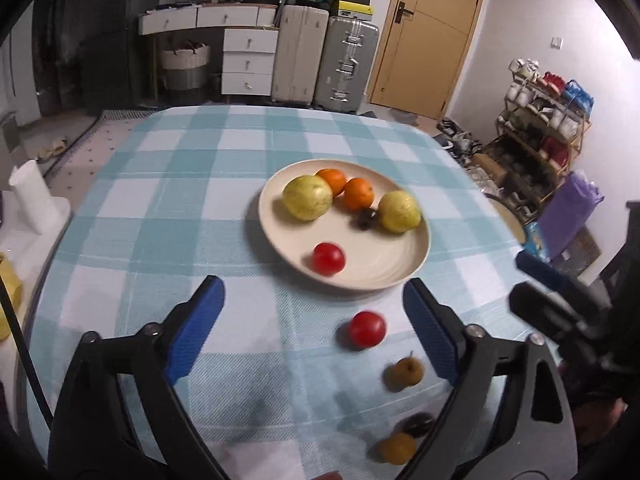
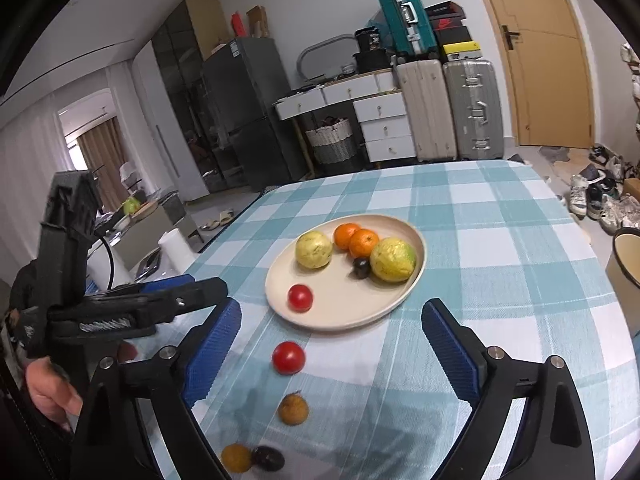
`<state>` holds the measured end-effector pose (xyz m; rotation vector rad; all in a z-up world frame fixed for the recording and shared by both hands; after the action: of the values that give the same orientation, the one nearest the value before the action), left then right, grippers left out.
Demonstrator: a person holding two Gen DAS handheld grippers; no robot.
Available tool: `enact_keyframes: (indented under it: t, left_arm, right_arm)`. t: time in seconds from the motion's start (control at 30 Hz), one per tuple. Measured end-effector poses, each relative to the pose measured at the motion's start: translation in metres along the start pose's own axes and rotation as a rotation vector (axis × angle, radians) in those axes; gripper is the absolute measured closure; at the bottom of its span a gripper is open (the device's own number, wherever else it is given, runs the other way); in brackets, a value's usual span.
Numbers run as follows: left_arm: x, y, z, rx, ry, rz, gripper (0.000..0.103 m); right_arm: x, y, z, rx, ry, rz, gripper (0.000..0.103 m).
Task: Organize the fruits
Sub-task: 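Withdraw both tools and move the left tool toward the brown round fruit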
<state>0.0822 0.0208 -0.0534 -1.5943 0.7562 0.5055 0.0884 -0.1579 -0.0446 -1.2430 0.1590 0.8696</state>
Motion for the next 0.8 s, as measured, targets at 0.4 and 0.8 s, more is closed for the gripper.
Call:
enact_keyframes:
  t: [0.4,0.8]
  left_arm:
    - [0.004,0.048,-0.003,0.053,0.042,0.107,0.001]
    - [-0.002,0.083,-0.029,0.15,0.141,0.185,0.001]
  right_arm:
    - [-0.01,0.027,0.004,-0.002,0.002,0.04,0.005]
    - [-0.017,0.044,-0.004,0.031,0.024,0.077,0.004]
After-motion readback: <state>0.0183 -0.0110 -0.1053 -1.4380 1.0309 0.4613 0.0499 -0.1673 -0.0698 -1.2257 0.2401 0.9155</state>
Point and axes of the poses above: each gripper's, at about its wrist camera, not at the fingertips, and x roughly the way its jaws point, z to its left, y to its underside, the point moved 4 cm from there along x, roughly the way its jaws point, and after that the axes turned 1 degree about -y, right-handed, at the moved point
